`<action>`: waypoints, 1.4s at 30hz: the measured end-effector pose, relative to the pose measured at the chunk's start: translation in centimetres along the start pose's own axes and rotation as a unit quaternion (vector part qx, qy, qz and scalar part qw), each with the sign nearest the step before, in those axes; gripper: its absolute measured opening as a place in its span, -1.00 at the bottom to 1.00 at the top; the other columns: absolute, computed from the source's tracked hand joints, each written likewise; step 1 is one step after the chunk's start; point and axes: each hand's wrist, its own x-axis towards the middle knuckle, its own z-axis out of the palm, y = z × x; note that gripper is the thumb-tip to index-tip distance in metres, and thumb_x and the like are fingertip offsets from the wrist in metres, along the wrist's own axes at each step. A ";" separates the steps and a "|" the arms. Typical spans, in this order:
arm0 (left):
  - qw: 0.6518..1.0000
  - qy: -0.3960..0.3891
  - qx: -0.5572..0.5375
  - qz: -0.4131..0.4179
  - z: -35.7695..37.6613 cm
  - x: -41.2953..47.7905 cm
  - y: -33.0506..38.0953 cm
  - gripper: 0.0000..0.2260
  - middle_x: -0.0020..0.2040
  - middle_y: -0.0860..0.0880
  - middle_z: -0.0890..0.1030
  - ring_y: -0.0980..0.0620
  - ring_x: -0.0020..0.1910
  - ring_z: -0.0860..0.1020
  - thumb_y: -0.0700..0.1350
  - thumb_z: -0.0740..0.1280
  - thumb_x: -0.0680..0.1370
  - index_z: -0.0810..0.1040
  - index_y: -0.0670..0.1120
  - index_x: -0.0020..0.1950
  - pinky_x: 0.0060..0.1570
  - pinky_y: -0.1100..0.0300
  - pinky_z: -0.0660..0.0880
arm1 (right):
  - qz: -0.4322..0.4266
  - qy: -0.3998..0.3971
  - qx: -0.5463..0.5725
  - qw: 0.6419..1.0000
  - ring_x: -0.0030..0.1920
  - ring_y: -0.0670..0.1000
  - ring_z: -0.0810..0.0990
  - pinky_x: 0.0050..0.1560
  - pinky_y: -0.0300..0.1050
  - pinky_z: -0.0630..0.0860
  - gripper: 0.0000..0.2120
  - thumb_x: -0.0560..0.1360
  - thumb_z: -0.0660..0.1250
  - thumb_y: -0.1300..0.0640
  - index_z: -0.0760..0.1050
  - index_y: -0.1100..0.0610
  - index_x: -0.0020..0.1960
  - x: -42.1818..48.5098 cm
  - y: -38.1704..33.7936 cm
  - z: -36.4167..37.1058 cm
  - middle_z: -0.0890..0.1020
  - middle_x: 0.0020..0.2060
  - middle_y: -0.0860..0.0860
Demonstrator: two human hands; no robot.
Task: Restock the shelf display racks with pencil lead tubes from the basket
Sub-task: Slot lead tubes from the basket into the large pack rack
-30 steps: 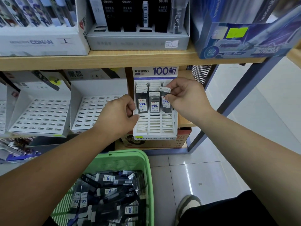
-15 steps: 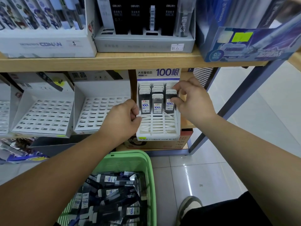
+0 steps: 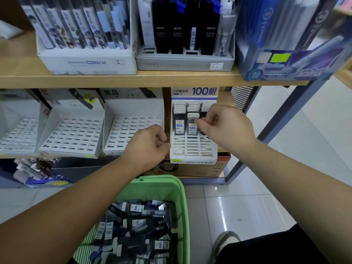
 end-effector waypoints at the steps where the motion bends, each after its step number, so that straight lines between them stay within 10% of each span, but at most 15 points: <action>1: 1.000 -0.011 0.000 0.000 -0.5 -0.4 -0.1 -0.87 -0.20 0.03 0.62 0.07 -0.19 0.60 -0.08 0.50 0.52 0.56 0.04 -0.09 -0.14 0.15 0.58 | -0.009 -0.031 0.023 0.999 -0.24 -0.08 0.56 -0.26 -0.12 0.50 -0.67 0.48 0.45 -0.22 0.50 -0.01 -0.27 -0.9 -1.0 -0.1 0.59 -0.36 -0.14; 6: 0.999 -0.029 -0.001 -0.019 -1.6 -3.8 -2.3 -0.89 -0.23 0.05 0.64 0.10 -0.26 0.60 -0.10 0.51 0.51 0.59 0.01 -0.10 -0.23 0.23 0.57 | -0.017 -0.239 0.154 0.959 -0.45 -0.16 0.45 -0.33 -0.17 0.46 -0.66 0.45 0.52 -0.15 0.54 0.05 -0.32 -5.7 -5.6 3.5 0.53 -0.51 -0.18; 15: 0.982 -0.102 0.043 -0.153 1.2 -12.1 -15.0 -0.89 -0.18 0.08 0.65 0.02 -0.14 0.64 -0.14 0.44 0.54 0.58 0.06 -0.12 -0.19 0.23 0.53 | 0.090 -0.465 0.133 0.870 -0.23 0.03 0.59 -0.13 -0.05 0.55 -0.77 0.53 0.48 -0.02 0.64 0.16 -0.10 -13.7 -8.5 18.2 0.66 -0.23 0.09; 23: 0.952 -0.149 0.095 -0.250 3.1 -15.3 -25.1 -0.86 0.07 -0.13 0.68 -0.12 0.02 0.63 -0.18 0.43 0.53 0.66 -0.10 0.09 0.00 0.15 0.56 | 0.258 -0.383 0.032 0.886 0.14 0.23 0.58 0.18 0.13 0.59 -0.44 0.43 0.52 -0.09 0.41 0.11 0.30 -18.2 -3.9 29.0 0.55 0.19 0.17; 29: 0.944 -0.176 0.064 -0.273 7.4 -16.6 -27.6 -0.78 0.12 -0.06 0.66 -0.03 0.03 0.63 -0.12 0.48 0.52 0.57 -0.01 0.14 0.06 0.05 0.62 | 0.361 -0.326 0.114 0.866 -0.02 0.09 0.59 -0.14 -0.20 0.47 -0.57 0.40 0.59 0.14 0.43 0.05 0.12 -19.8 -2.7 31.2 0.58 0.12 0.09; 35: 0.959 -0.188 0.160 -0.138 9.6 -14.8 -28.0 -0.43 0.43 -0.04 0.45 -0.08 0.35 0.46 0.03 0.52 0.49 0.45 -0.02 0.47 0.28 -0.04 0.52 | 0.396 -0.322 0.180 0.841 -0.21 0.03 0.64 -0.36 -0.27 0.53 -0.59 0.42 0.60 0.18 0.58 0.15 0.22 -19.6 -2.3 32.1 0.68 -0.03 0.10; 42: 0.931 -0.225 0.287 0.000 12.4 -11.0 -27.6 -0.16 0.56 -0.04 0.24 -0.11 0.54 0.21 0.10 0.54 0.46 0.21 -0.01 0.63 0.53 -0.11 0.17 | 0.482 -0.308 0.256 0.779 -0.17 0.11 0.63 -0.02 0.18 0.68 -0.76 0.44 0.58 0.29 0.58 0.13 0.02 -19.4 -2.7 32.2 0.61 -0.29 0.05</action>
